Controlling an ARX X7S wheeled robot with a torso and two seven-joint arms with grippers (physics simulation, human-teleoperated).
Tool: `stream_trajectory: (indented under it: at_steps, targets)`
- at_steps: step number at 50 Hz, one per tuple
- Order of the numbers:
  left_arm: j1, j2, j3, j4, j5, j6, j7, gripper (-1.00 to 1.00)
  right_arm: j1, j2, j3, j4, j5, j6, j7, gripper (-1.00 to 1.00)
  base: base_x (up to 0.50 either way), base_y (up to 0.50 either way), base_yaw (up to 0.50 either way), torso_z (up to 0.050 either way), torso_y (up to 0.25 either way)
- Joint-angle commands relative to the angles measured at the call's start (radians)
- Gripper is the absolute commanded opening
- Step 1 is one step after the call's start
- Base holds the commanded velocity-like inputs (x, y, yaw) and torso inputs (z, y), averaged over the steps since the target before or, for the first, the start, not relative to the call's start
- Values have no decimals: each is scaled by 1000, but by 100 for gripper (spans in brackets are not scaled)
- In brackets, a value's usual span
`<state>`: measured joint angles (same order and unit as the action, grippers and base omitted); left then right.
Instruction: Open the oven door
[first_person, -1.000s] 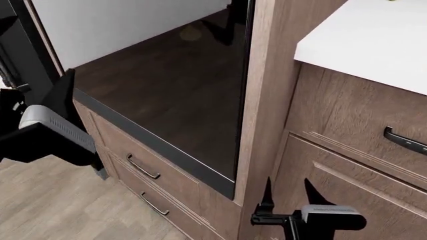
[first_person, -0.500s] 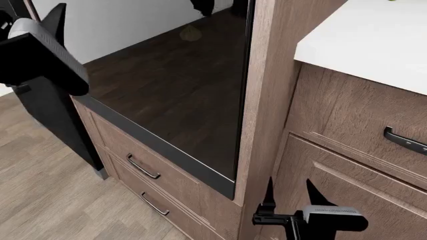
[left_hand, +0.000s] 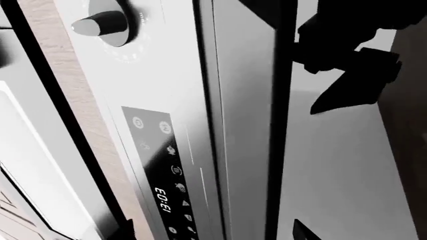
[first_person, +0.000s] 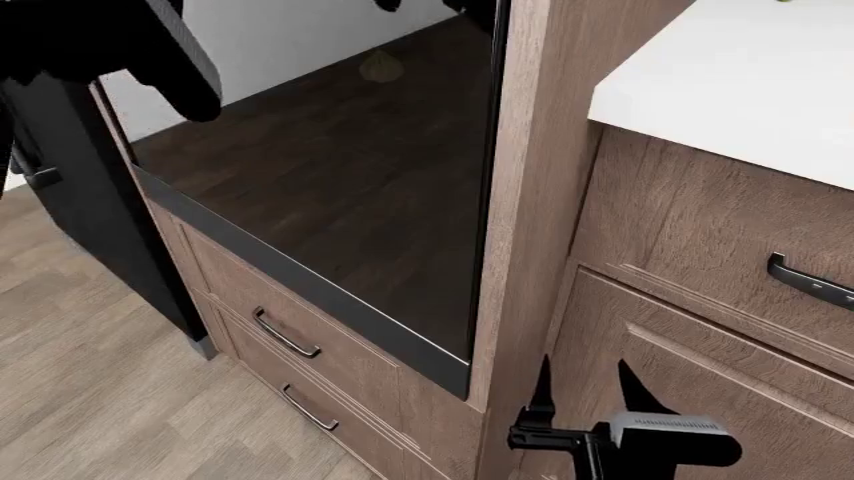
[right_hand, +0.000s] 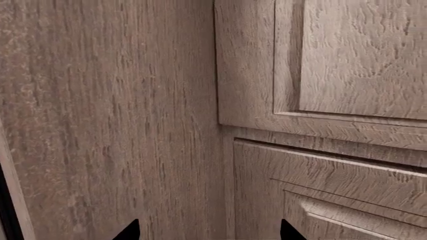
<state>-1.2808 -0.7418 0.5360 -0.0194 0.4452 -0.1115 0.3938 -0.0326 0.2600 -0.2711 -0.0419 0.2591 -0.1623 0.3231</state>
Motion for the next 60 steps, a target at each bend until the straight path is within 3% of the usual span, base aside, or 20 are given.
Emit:
stream_trajectory:
  at_steps: [1, 60]
  targets:
    - [-79, 52, 38, -117, -8, 61, 9, 100, 2, 1, -2, -3, -1, 2, 11, 100, 0, 0, 0, 0, 0]
    - [-212, 189, 119, -541, 26, 136, -66, 100, -31, 27, 5, -40, 18, -10, 51, 100, 0, 0, 0, 0, 0]
